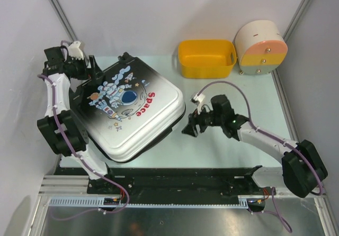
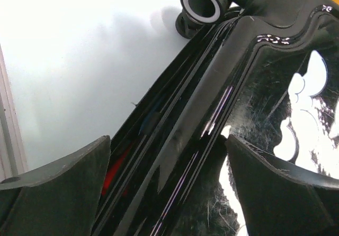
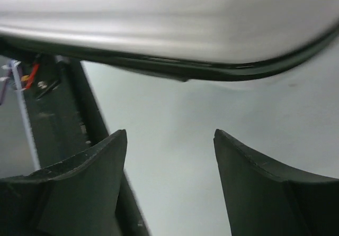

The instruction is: Open, take out, and arrange the luggage

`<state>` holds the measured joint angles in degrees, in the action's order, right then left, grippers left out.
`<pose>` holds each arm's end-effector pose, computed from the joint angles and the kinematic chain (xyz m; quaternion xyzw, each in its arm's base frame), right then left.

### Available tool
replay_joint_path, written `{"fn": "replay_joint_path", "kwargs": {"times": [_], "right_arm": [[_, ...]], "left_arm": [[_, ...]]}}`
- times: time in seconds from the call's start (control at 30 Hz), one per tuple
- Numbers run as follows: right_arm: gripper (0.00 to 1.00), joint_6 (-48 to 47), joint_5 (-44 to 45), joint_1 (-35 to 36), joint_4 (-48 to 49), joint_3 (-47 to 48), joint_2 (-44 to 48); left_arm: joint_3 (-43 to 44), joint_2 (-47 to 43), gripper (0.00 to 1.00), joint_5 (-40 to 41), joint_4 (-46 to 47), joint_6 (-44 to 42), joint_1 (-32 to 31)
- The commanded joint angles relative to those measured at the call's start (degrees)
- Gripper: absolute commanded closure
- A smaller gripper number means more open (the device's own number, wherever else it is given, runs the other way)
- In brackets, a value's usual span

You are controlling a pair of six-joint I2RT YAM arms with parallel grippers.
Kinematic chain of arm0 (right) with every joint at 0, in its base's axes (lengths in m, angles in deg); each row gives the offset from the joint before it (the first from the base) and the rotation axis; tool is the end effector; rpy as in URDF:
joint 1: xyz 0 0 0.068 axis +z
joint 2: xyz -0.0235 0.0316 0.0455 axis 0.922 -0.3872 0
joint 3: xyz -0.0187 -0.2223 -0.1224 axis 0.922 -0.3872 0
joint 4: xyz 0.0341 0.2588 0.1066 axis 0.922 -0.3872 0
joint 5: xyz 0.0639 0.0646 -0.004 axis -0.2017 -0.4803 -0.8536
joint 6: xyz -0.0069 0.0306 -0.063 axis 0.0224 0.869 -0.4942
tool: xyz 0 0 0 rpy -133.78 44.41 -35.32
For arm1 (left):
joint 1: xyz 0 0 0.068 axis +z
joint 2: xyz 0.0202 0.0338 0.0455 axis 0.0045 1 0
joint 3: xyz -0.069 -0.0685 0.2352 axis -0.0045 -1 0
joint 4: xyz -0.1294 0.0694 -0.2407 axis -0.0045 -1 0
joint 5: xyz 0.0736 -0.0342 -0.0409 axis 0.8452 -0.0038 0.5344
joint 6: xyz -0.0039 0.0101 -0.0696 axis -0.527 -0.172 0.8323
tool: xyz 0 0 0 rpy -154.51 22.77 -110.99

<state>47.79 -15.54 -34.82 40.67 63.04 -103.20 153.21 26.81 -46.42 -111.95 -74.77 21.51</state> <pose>0.2488 0.1959 0.2046 -0.3672 0.7603 0.3772 0.3806 0.4068 0.1216 0.3103 0.0656 0.8784 -0.1603 0.4455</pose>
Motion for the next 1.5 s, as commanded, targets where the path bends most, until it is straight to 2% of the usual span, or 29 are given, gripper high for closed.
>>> {"fn": "replay_joint_path", "kwargs": {"times": [0.0, 0.13, 0.33, 0.47, 0.77, 0.9, 0.97, 1.07, 1.17, 1.23, 1.4, 1.47], "right_arm": [[0.28, 11.0, 3.9, 7.0, 7.1, -2.1, -0.4], [0.28, 14.0, 7.1, 8.3, 15.2, -2.3, -6.6], [0.29, 11.7, 11.8, 7.9, 26.8, -1.9, -11.6], [0.29, 9.6, 11.0, 6.5, 28.7, 3.2, -16.9], [0.3, 3.6, 11.4, 2.8, 30.1, 26.3, -35.0], [0.29, 0.4, 14.9, 2.5, 30.3, 38.2, -43.1], [0.3, 1.1, 20.0, 1.5, 29.5, 46.8, -48.0], [0.31, 2.8, 21.8, -0.3, 29.6, 55.9, -52.5], [0.3, 2.9, 20.2, -0.8, 28.0, 58.9, -52.2], [0.3, 1.9, 17.5, -0.4, 26.6, 56.9, -50.1], [0.27, -0.3, 14.6, 0.6, 23.7, 43.5, -36.6], [0.26, 0.7, 14.8, 1.0, 17.7, 40.0, -33.0]], "left_arm": [[-5.1, -1.6, 0.07, -0.9, -1.8, -4.9, 0.0], [-11.6, -4.5, 0.12, -1.8, -2.0, -6.1, 1.5], [-23.1, -10.1, 0.21, -3.0, -2.0, -9.2, 6.9], [-28.4, -14.9, 0.28, -3.8, -2.4, -11.0, 10.0], [-40.3, -28.4, 0.33, -3.1, -3.1, -13.1, 12.9], [-40.8, -30.9, 0.28, -4.9, -3.2, -11.3, 12.9], [-39.2, -30.7, 0.26, -6.2, -3.1, -9.3, 12.9], [-36.7, -29.8, 0.24, -8.3, -3.2, -5.9, 12.9], [-35.2, -31.2, 0.18, -9.8, -3.2, -4.3, 13.0], [-34.2, -34.8, 0.14, -9.6, -3.2, -4.6, 12.9], [-32.2, -44.8, 0.05, -4.8, -8.1, -12.5, 13.0], [-31.5, -47.9, 0.02, -2.0, -12.8, -15.0, 12.9]]}}
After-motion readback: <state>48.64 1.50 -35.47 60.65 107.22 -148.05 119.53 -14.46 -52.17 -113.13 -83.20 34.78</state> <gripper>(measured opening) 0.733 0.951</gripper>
